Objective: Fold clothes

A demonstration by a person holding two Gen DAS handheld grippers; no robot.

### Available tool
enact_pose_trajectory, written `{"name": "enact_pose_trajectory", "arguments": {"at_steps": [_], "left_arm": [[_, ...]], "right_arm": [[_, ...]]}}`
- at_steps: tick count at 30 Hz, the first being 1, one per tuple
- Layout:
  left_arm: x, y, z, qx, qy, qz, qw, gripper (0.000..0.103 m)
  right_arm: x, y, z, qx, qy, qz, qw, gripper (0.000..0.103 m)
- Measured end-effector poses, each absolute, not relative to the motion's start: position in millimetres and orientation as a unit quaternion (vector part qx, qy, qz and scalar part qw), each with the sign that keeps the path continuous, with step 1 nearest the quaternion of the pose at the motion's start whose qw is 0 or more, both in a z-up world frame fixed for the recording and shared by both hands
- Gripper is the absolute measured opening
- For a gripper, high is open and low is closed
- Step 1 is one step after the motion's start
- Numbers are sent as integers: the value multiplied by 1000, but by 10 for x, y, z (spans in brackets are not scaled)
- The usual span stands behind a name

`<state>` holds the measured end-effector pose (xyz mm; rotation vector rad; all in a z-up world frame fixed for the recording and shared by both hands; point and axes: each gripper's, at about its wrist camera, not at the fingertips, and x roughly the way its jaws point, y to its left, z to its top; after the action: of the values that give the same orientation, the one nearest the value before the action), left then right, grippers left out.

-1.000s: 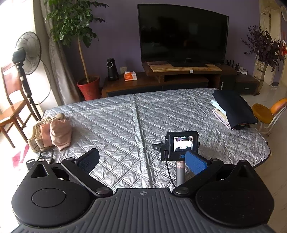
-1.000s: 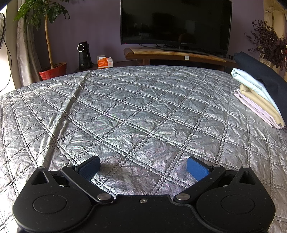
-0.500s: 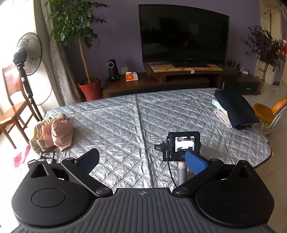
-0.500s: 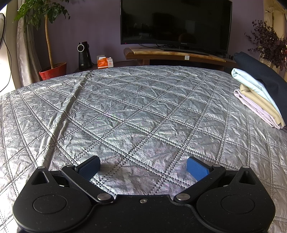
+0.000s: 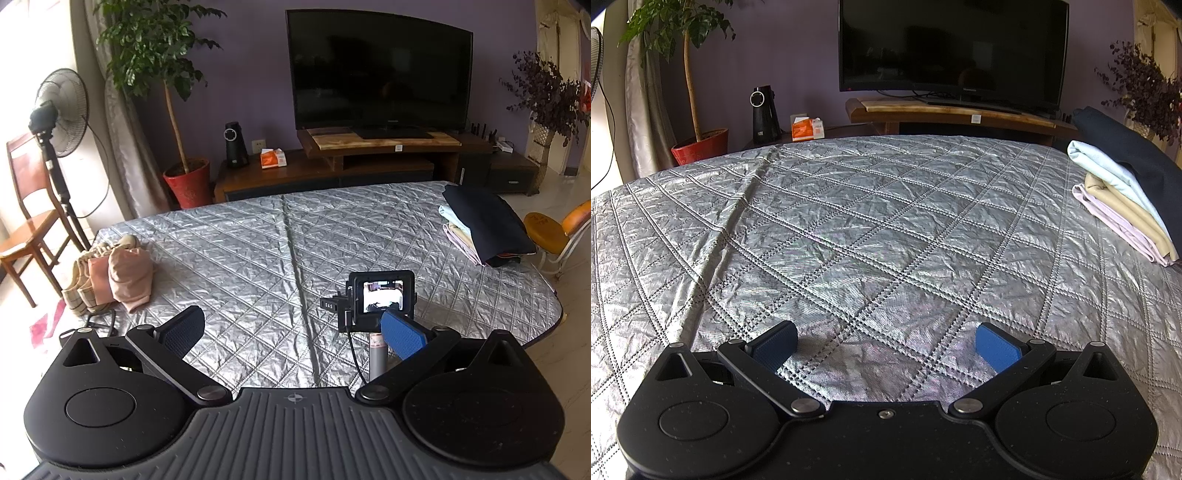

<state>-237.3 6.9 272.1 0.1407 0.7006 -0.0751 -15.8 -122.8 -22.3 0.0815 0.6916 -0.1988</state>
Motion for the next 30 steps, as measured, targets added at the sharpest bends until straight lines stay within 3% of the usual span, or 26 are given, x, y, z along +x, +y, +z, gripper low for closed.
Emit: {"name": "enact_pose_trajectory", "arguments": {"at_steps": [30], "left_arm": [[-2315,46,2617,73,355,-39,931,103]], "right_arm": [[-155,-1230,-217,40,338,-97,935,102]]}}
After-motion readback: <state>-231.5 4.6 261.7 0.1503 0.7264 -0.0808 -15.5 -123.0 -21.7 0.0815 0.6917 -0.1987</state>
